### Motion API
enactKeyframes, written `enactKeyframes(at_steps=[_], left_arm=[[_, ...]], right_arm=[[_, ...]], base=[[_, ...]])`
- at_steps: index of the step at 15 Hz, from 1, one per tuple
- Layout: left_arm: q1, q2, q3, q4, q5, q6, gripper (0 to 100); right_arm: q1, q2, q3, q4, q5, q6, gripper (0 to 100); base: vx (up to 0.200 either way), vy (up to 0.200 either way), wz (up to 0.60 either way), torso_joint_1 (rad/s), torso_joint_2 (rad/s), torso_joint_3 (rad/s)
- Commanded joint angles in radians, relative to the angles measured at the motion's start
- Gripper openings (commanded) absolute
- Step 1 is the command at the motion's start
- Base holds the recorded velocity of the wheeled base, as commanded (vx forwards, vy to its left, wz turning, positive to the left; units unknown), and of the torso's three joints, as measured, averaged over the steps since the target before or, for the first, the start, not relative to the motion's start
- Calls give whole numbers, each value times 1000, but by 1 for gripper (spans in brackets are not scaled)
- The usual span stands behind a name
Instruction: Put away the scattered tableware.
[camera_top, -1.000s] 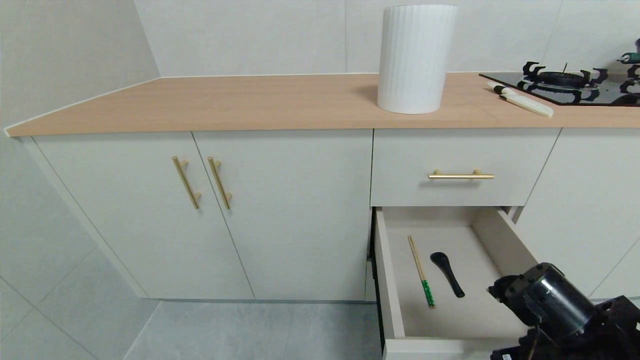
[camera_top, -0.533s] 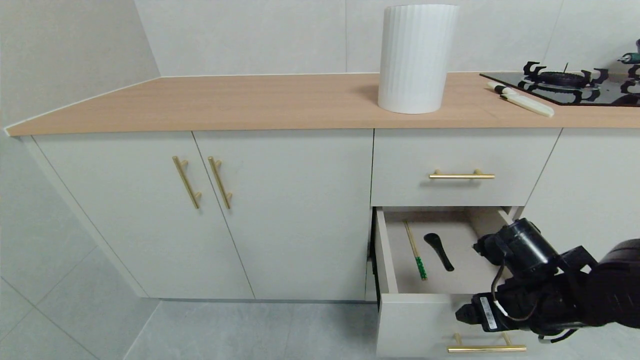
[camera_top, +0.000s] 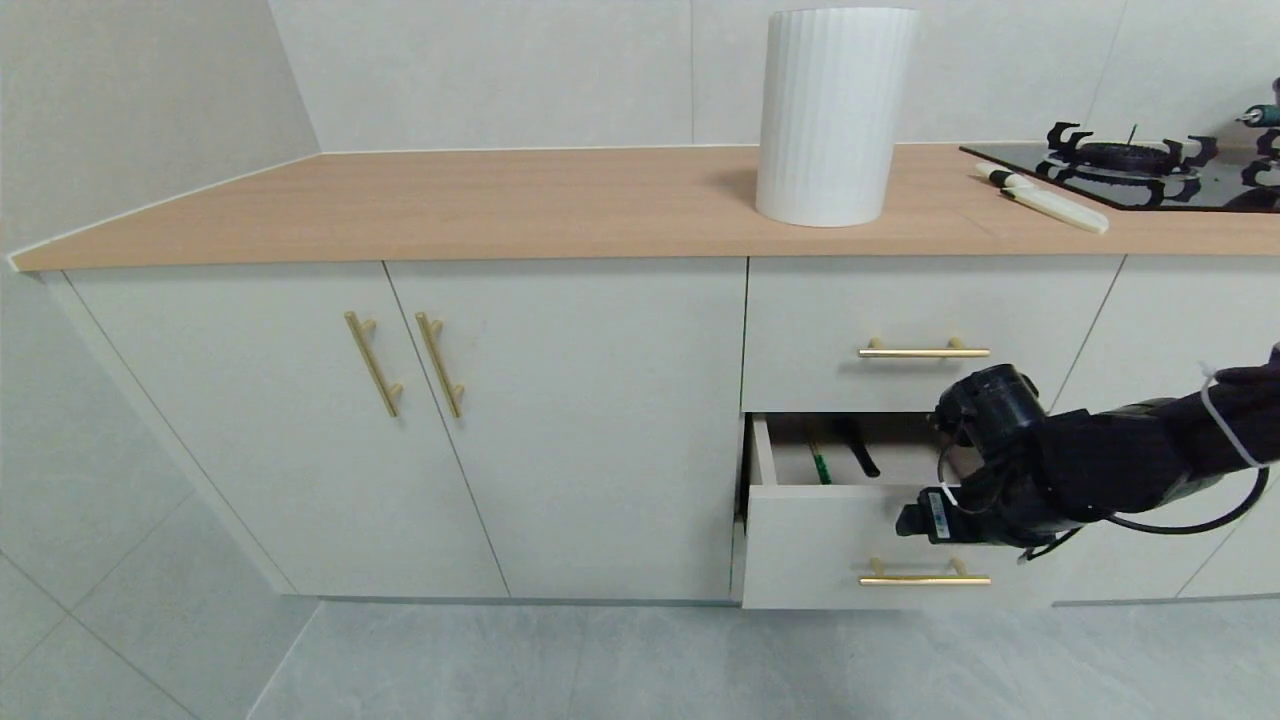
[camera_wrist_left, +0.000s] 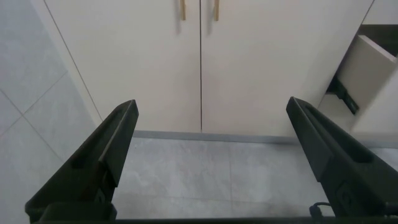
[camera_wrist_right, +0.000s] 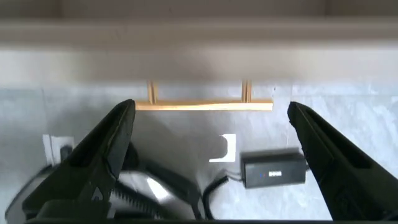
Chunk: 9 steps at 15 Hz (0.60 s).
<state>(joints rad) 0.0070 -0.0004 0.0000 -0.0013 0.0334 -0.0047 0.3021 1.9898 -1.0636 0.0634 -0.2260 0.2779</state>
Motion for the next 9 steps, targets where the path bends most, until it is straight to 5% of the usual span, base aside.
enactKeyframes(at_steps=[1,7,9], left_arm=[[1,0,0,0,0,0,100],[1,0,0,0,0,0,100],[-1,0,0,0,0,0,100]], right_arm=[[-20,80,-42,-28,-12,1,100],[-24,133,60,-412,-21,0,100],[-24,138,63,-433,-21,1,100]], base=[[0,0,0,0,0,0],[0,0,0,0,0,0],[0,0,0,0,0,0]])
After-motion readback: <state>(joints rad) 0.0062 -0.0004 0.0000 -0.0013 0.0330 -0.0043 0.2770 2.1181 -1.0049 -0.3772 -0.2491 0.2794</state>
